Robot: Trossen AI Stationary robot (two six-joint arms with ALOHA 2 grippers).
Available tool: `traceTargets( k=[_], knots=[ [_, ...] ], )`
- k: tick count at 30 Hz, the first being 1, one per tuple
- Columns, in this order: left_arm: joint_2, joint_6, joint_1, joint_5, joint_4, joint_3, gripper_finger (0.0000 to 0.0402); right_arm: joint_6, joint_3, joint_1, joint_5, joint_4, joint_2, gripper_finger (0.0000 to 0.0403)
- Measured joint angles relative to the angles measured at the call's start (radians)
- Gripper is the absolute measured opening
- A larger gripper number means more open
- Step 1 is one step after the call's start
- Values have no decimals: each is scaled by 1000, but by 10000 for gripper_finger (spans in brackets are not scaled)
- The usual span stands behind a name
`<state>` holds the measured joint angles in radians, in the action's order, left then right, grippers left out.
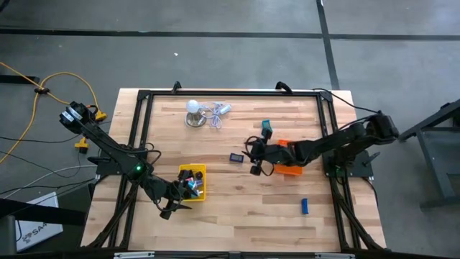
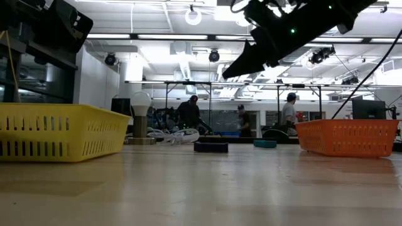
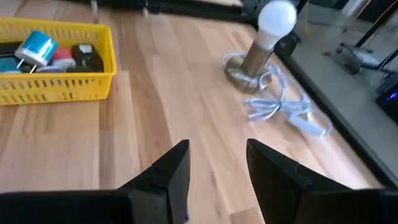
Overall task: Pick & Place Office items
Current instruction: Put the top dark blue digital clock into the orange bin
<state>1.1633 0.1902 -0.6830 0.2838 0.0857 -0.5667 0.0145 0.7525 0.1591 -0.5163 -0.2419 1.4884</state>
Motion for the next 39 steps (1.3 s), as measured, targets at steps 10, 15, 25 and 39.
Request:
traceTargets(
  k=[10, 15, 25, 39],
  knots=[
    [0, 0, 0, 0, 5, 0, 230, 122, 318, -3, 77, 455, 161, 144],
    [0, 0, 0, 0, 6, 0, 230, 175, 410, -55, 194, 582, 246, 144],
    [0, 0, 0, 0, 13, 0, 230, 196, 416, -150, 367, 584, 310, 144],
    [0, 0, 0, 0, 22, 0, 230, 116, 416, -132, 314, 582, 341, 144]
  ],
)
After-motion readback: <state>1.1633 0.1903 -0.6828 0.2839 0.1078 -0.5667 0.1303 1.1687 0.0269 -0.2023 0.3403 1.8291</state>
